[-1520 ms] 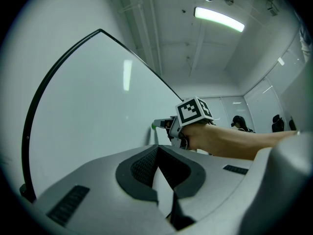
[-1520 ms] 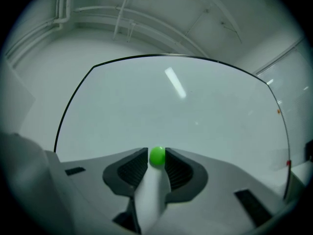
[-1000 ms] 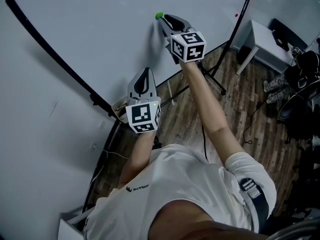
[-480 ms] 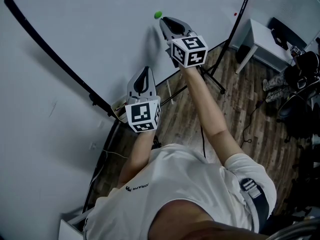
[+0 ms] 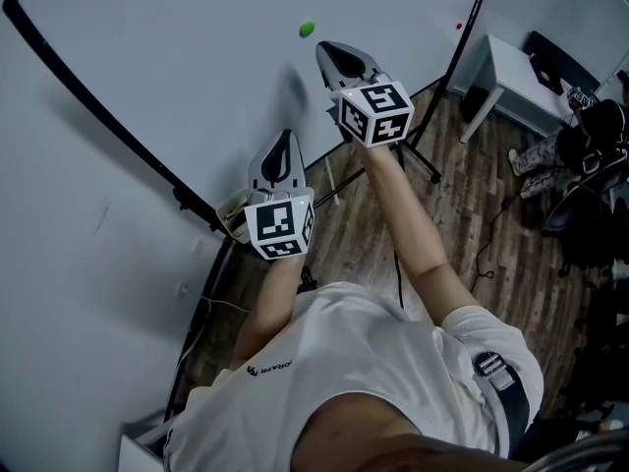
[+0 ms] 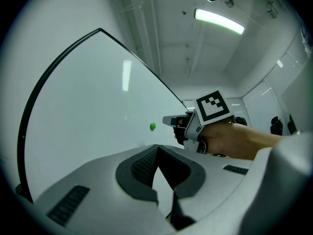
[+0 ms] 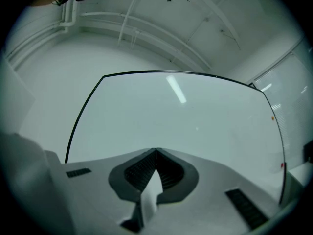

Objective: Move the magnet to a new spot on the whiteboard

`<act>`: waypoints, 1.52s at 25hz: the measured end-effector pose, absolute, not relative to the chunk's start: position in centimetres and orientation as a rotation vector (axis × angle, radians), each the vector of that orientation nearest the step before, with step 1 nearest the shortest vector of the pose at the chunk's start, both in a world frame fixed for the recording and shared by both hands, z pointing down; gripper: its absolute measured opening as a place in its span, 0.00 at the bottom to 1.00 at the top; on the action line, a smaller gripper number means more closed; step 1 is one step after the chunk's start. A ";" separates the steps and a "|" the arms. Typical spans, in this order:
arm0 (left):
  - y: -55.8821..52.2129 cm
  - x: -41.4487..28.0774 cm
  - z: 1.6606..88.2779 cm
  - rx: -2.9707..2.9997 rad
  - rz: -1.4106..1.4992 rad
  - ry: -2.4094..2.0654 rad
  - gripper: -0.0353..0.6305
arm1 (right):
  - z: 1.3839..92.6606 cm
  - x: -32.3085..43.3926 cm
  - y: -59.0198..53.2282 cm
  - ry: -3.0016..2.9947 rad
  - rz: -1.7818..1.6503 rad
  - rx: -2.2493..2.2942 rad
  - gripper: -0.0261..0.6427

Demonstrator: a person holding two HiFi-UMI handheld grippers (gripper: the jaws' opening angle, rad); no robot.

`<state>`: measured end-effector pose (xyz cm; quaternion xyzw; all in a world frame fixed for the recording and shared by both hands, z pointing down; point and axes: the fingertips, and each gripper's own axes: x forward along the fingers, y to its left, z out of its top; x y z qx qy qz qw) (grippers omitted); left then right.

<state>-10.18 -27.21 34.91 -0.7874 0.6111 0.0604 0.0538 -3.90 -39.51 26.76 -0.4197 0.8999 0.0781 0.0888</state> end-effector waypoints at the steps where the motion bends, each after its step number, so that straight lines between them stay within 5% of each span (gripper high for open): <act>1: -27.2 -10.2 34.9 -2.392 0.185 1.857 0.06 | 26.8 -3.9 -39.3 2.678 0.233 -1.246 0.06; 38: -26.4 -9.9 34.8 -2.400 0.209 1.842 0.06 | 29.0 -3.7 -33.1 2.684 0.255 -1.243 0.06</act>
